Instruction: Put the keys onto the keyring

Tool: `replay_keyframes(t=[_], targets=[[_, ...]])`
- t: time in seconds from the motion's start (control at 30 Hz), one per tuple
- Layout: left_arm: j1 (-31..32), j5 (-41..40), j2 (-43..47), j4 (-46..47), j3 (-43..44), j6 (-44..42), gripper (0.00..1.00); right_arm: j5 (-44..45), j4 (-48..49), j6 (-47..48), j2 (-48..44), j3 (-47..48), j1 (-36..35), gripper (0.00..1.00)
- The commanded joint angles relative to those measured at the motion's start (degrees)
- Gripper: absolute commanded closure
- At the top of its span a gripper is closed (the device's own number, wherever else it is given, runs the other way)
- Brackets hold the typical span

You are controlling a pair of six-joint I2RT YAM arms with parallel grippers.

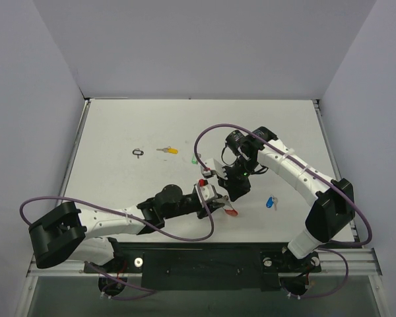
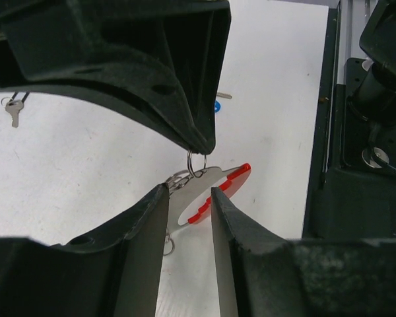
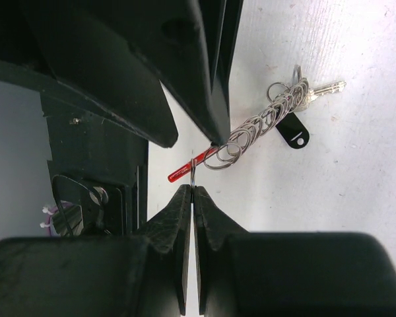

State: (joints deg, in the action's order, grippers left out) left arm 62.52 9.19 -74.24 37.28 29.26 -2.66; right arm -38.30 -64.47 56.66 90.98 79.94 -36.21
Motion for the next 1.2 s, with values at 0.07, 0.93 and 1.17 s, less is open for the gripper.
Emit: replay_keyframes(t=[0.07, 0.93, 1.17], targets=[[0.7, -0.9, -1.1, 6.7, 3.4, -0.4, 0.63, -0.5, -3.5, 0.6, 0.4, 1.4, -0.3, 1.0], [0.7, 1.9, -4.4, 7.1, 5.3, 1.7, 0.79, -3.4, -3.3, 1.4, 0.0, 1.1, -0.5, 1.0], [0.8, 1.8, -4.1, 6.3, 4.8, 2.1, 0.92, -3.6, -2.9, 1.5, -0.2, 0.8, -0.4, 1.0]])
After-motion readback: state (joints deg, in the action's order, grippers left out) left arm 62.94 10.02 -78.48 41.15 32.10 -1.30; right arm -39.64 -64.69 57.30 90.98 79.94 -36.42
